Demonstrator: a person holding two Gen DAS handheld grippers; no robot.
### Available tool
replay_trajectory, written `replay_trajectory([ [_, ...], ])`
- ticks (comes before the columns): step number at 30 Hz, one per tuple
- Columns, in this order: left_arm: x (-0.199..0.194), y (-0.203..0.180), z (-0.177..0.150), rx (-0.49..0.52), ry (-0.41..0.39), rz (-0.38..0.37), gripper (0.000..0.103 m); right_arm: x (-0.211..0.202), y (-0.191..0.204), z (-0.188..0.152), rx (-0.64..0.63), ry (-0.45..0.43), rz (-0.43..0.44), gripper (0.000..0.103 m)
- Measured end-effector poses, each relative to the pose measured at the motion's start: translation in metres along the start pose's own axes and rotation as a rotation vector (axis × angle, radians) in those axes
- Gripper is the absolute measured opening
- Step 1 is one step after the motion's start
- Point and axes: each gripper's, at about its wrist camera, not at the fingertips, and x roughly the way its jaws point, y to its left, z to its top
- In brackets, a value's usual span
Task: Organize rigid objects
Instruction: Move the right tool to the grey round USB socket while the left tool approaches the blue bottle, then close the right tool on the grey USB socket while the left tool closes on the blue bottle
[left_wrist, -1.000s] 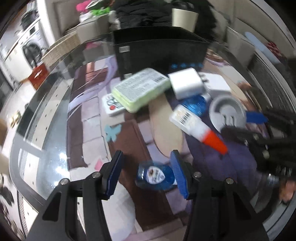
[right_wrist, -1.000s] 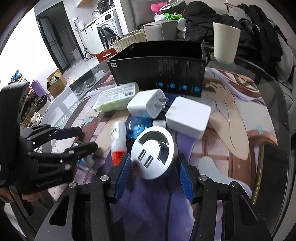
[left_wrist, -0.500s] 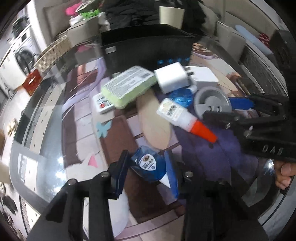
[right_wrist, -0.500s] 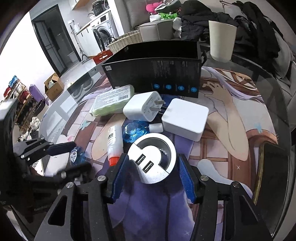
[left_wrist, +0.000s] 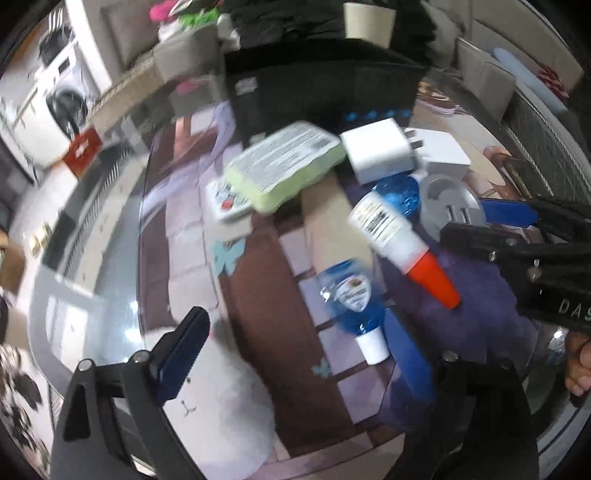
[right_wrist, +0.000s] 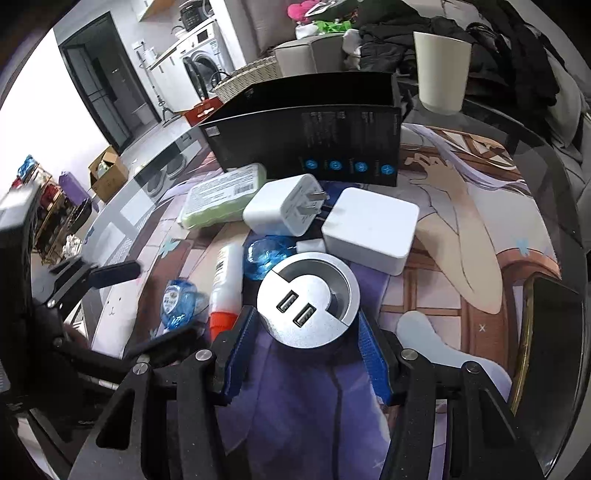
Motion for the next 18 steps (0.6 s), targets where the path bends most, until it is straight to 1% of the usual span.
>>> replay_trajectory([
  [1, 0.002, 0.003, -0.001, -0.015, 0.01, 0.004, 0.103, 0.0, -0.001, 0.001, 0.006, 0.001, 0.0, 0.055],
  [3, 0.004, 0.008, -0.004, -0.052, 0.005, -0.025, 0.103, 0.001, -0.001, 0.002, 0.015, 0.002, 0.0, 0.055],
  [5, 0.003, 0.004, -0.005, -0.035, -0.003, -0.006, 0.103, 0.002, 0.001, 0.003, 0.008, -0.001, -0.006, 0.055],
  [8, 0.005, 0.005, -0.003, -0.05, 0.013, -0.007, 0.103, 0.003, 0.003, 0.003, 0.005, -0.001, -0.014, 0.055],
  [9, 0.005, 0.003, -0.003, -0.037, 0.014, -0.015, 0.096, 0.003, 0.003, 0.003, 0.005, -0.001, -0.015, 0.055],
  [10, 0.003, 0.0, 0.0, -0.013, 0.008, -0.043, 0.09, 0.003, 0.003, 0.003, 0.006, -0.002, -0.014, 0.056],
  [11, 0.0, -0.005, 0.003, 0.033, -0.011, -0.068, 0.068, 0.003, 0.003, 0.003, 0.006, -0.002, -0.016, 0.055],
  [12, -0.003, -0.01, 0.005, 0.061, -0.022, -0.079, 0.045, 0.004, 0.004, 0.003, 0.006, -0.002, -0.016, 0.055],
  [13, -0.004, -0.015, 0.006, 0.089, -0.026, -0.092, 0.037, 0.003, 0.003, 0.002, 0.007, -0.003, -0.018, 0.055],
  [14, -0.004, -0.019, 0.007, 0.103, -0.026, -0.095, 0.03, 0.003, 0.003, 0.003, 0.008, -0.004, -0.02, 0.055],
  [18, -0.003, -0.016, 0.01, 0.096, -0.019, -0.099, 0.029, 0.002, -0.003, 0.004, 0.038, -0.012, -0.018, 0.055],
])
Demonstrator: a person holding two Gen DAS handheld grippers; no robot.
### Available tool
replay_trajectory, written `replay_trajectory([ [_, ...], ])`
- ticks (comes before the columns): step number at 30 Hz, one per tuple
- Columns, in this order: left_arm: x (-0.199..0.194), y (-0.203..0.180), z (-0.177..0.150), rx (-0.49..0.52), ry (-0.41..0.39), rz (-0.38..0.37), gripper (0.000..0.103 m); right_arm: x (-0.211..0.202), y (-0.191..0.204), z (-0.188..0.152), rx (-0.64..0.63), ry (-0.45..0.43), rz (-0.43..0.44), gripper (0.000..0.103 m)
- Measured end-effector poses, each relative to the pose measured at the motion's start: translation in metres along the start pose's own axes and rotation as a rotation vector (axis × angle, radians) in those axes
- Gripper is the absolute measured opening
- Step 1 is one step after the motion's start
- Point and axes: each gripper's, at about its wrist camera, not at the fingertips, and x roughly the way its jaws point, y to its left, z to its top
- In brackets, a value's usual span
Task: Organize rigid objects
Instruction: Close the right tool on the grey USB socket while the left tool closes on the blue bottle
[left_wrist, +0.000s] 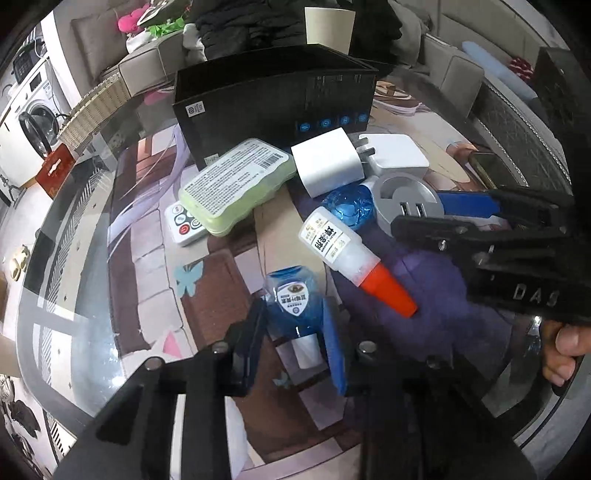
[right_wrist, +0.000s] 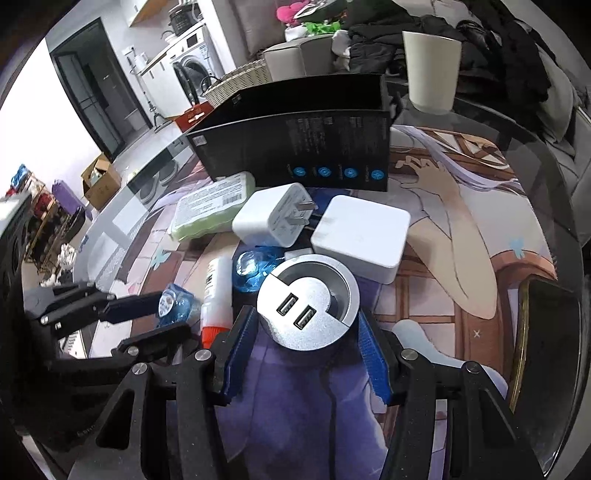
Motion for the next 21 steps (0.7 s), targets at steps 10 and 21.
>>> replay_trajectory([
  [10, 0.0, -0.004, 0.0, -0.001, -0.001, 0.007, 0.03, -0.008, -0.007, 0.013, 0.042, -0.035, 0.005, 0.06],
  [21, 0.002, 0.002, 0.001, -0.024, -0.003, 0.015, 0.042, 0.008, 0.015, 0.003, -0.095, -0.027, -0.039, 0.041],
])
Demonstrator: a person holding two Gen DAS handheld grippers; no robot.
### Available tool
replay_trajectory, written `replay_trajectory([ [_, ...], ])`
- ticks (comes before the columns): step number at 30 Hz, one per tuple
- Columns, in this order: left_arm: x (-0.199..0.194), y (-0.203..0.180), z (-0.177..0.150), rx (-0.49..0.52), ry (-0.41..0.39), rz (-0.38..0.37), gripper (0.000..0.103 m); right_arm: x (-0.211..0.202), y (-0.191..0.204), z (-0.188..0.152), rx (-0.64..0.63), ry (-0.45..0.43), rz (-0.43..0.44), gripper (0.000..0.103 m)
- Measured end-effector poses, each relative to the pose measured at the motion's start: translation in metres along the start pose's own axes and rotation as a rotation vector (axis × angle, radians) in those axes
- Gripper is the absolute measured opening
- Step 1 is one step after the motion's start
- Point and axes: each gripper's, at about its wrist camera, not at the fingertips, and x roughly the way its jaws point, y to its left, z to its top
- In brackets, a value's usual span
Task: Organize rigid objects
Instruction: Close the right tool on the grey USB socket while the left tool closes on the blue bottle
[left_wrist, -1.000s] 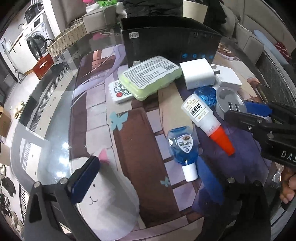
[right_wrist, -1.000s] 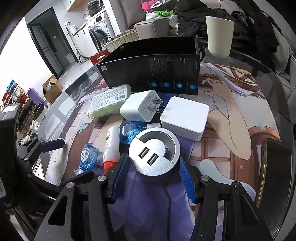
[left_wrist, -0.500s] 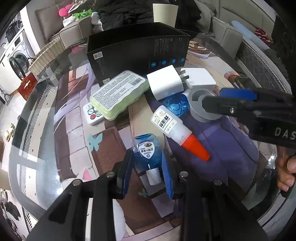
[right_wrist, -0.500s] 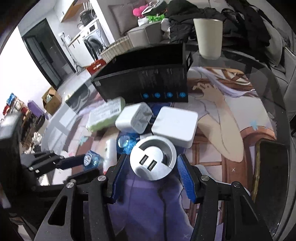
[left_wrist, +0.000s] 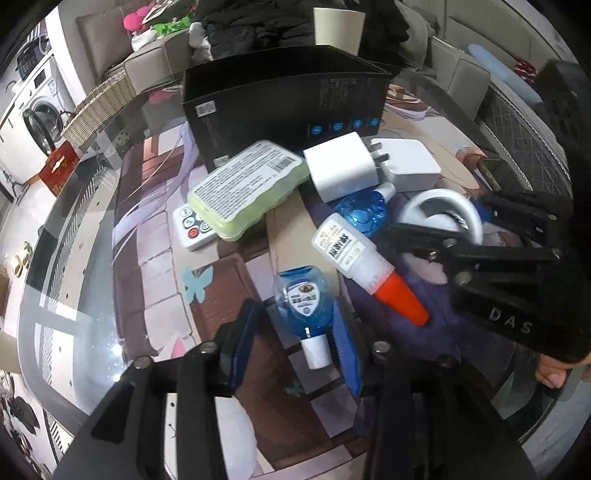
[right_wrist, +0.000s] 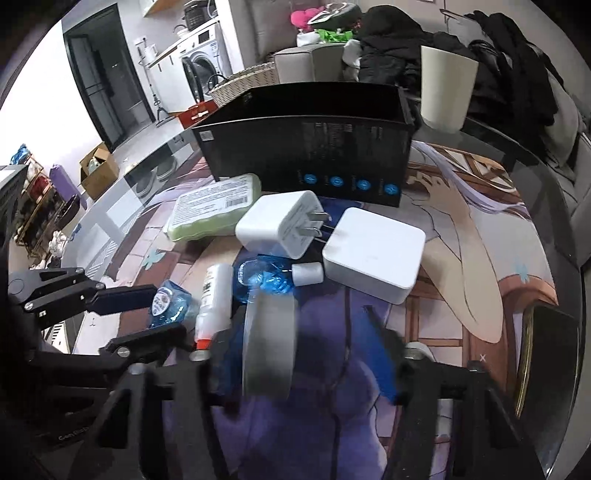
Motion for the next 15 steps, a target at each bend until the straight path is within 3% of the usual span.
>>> replay_trajectory([
  [2, 0.0, 0.0, 0.0, 0.004, 0.003, 0.0, 0.038, -0.001, 0.003, 0.0, -0.015, 0.009, 0.006, 0.026],
  [3, -0.001, -0.001, 0.0, 0.006, 0.0, -0.004, 0.03, -0.002, 0.004, -0.001, -0.016, 0.011, 0.012, 0.025],
  [9, -0.001, -0.002, 0.0, 0.009, 0.0, -0.003, 0.029, -0.005, 0.011, -0.005, -0.054, 0.008, 0.028, 0.018],
  [15, -0.006, -0.002, 0.0, 0.008, -0.025, -0.005, 0.029, -0.014, 0.014, -0.004, -0.056, -0.018, 0.043, 0.017],
])
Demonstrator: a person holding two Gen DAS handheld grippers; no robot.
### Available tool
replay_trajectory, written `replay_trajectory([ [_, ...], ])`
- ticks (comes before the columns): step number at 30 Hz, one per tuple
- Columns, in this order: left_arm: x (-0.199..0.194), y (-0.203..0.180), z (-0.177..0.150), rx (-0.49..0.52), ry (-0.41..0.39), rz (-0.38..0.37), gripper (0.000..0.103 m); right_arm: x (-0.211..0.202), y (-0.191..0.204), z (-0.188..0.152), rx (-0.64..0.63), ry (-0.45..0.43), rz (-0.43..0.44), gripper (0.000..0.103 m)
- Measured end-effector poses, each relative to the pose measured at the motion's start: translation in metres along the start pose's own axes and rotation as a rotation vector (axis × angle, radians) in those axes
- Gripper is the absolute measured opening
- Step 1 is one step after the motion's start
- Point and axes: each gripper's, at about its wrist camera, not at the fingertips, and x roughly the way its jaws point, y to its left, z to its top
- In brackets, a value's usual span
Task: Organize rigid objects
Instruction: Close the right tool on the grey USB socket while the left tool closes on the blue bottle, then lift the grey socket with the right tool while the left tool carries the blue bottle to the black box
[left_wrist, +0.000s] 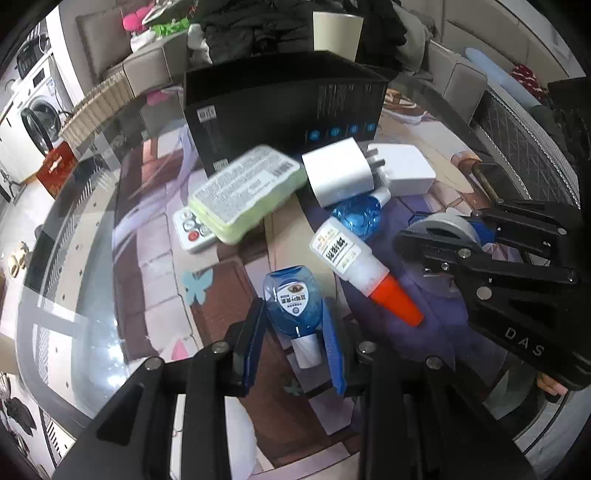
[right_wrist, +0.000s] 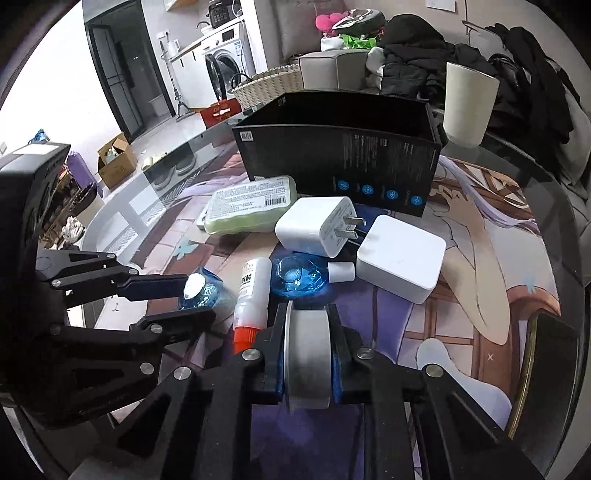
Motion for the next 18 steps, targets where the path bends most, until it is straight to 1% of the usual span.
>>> replay_trajectory([
  [3, -0.007, -0.001, 0.002, 0.015, -0.041, 0.039, 0.029, -0.005, -0.001, 0.001, -0.002, -0.015, -0.001, 0.017],
  [5, -0.01, -0.001, 0.004, 0.014, -0.057, 0.029, 0.029, -0.008, -0.001, 0.001, -0.003, -0.024, 0.001, 0.017],
  [7, -0.01, -0.003, 0.004, 0.019, -0.054, 0.028, 0.029, -0.01, -0.001, 0.001, -0.006, -0.022, 0.006, 0.017],
  [9, -0.008, -0.004, 0.003, 0.021, -0.046, 0.025, 0.029, -0.009, 0.0, 0.0, -0.017, -0.005, 0.006, 0.017],
  [12, -0.006, -0.004, 0.001, 0.023, -0.034, 0.021, 0.029, -0.005, -0.004, -0.006, 0.008, 0.052, 0.007, 0.022],
  [14, -0.006, -0.005, 0.001, 0.02, -0.029, 0.016, 0.029, -0.008, -0.007, -0.013, 0.024, 0.064, 0.011, 0.026],
  [16, -0.006, -0.006, 0.001, 0.02, -0.031, 0.012, 0.029, -0.012, -0.008, -0.02, 0.024, 0.072, 0.012, 0.026],
  [18, -0.008, -0.008, 0.002, 0.025, -0.041, 0.012, 0.029, -0.017, -0.007, -0.027, 0.017, 0.057, 0.007, 0.018],
])
